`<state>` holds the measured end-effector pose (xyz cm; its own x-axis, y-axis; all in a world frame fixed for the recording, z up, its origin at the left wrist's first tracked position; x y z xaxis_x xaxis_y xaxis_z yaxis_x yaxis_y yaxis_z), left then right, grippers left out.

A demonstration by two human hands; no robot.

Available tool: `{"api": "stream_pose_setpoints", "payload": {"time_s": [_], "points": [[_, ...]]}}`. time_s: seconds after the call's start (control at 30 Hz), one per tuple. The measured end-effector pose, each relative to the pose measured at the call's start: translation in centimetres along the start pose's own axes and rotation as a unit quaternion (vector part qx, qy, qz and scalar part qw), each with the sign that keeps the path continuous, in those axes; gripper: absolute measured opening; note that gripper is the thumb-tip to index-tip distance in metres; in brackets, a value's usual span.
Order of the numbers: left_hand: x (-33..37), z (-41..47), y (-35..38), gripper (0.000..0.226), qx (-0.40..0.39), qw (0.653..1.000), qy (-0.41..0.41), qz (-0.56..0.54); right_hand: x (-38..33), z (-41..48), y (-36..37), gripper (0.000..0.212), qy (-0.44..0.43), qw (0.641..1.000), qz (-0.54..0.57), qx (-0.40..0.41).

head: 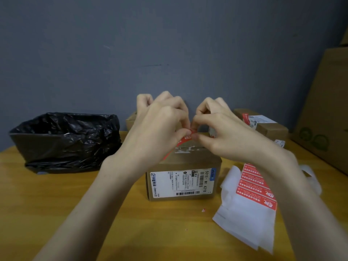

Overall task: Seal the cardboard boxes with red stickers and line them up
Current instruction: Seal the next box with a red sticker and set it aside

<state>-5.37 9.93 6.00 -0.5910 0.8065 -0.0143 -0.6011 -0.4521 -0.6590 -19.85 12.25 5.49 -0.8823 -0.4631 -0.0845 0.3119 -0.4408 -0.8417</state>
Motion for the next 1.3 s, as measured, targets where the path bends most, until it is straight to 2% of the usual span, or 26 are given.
{"api": "stream_pose_setpoints", "payload": {"time_s": [0.07,0.13,0.27,0.33,0.4,0.53,0.6,0.7,0.77,0.8,0.83,0.87,0.93,0.97,1.03,1.1,1.2,1.23,1.3], "points": [[-0.1,0.0,-0.2,0.012,0.001,1.000,0.017,-0.010,0.2,0.1,-0.1,0.011,0.025,0.999,0.039,0.007],[-0.4,0.0,-0.7,0.020,0.003,0.998,0.010,-0.057,0.4,0.1,-0.5,0.012,0.069,0.987,0.144,0.007],[-1.2,0.2,-1.5,0.014,0.009,0.975,-0.067,-0.212,0.4,-0.1,-1.1,0.026,0.118,0.933,0.339,0.009],[-1.4,0.2,-1.8,0.011,0.034,0.947,-0.122,-0.295,0.9,-0.2,-1.1,0.029,0.155,0.901,0.404,0.047],[-2.0,0.0,-1.9,0.009,0.102,0.904,-0.192,-0.369,1.5,-0.4,-0.8,0.030,0.201,0.852,0.480,0.055],[-2.7,-0.4,-0.7,0.009,0.192,0.805,-0.321,-0.460,0.6,-0.6,0.4,0.037,0.236,0.768,0.594,-0.047],[-2.7,-0.4,-0.2,0.008,0.209,0.779,-0.340,-0.484,0.0,-0.1,0.9,0.034,0.251,0.730,0.633,-0.058],[-2.3,-0.5,0.4,0.005,0.208,0.749,-0.344,-0.526,-0.1,0.4,2.0,0.019,0.294,0.680,0.671,-0.016],[-2.2,-0.5,0.7,0.005,0.208,0.744,-0.343,-0.534,0.1,0.4,2.3,0.002,0.311,0.654,0.689,0.032],[-2.3,-0.5,0.7,0.005,0.213,0.750,-0.341,-0.525,0.3,0.4,2.3,0.003,0.313,0.653,0.688,0.058],[-2.6,-0.6,0.7,0.005,0.225,0.768,-0.336,-0.496,0.4,0.4,2.1,0.005,0.312,0.663,0.676,0.081],[-3.1,-0.8,0.7,0.007,0.240,0.803,-0.325,-0.439,0.6,0.3,1.7,0.005,0.307,0.687,0.650,0.108],[-3.5,-1.0,0.5,0.010,0.249,0.887,-0.272,-0.280,0.9,0.3,0.9,0.009,0.292,0.770,0.545,0.158],[-3.5,-1.0,0.4,0.009,0.246,0.913,-0.240,-0.220,0.9,0.3,0.6,0.012,0.285,0.818,0.466,0.181],[-3.4,-1.1,0.7,0.020,0.232,0.935,-0.206,-0.175,0.9,0.3,0.3,0.017,0.269,0.887,0.303,0.223],[-3.5,-0.9,0.8,0.047,0.201,0.943,-0.211,-0.160,0.6,0.3,0.0,0.015,0.250,0.914,0.203,0.245],[-4.2,-0.9,0.3,0.079,0.122,0.963,-0.239,-0.030,0.5,0.0,-0.7,0.020,0.230,0.932,0.097,0.261],[-4.5,-0.9,0.0,0.080,0.093,0.963,-0.251,-0.018,0.6,-0.1,-0.9,0.021,0.230,0.935,0.072,0.261],[-4.6,-0.8,-0.1,0.064,0.035,0.955,-0.283,-0.082,1.0,-0.2,-1.1,0.021,0.239,0.938,0.055,0.246]]}}
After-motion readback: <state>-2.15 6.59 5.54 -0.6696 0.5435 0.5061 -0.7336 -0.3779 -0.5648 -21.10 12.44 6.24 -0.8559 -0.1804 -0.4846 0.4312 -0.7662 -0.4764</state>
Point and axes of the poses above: each hand's wrist, its own z-axis towards the middle knuckle, its own y-axis out of the palm, x = y × z, the point moved 2 cm from there along z, towards the middle knuckle, and after that the axes turned 1 degree about -y, right-handed, at the moved point
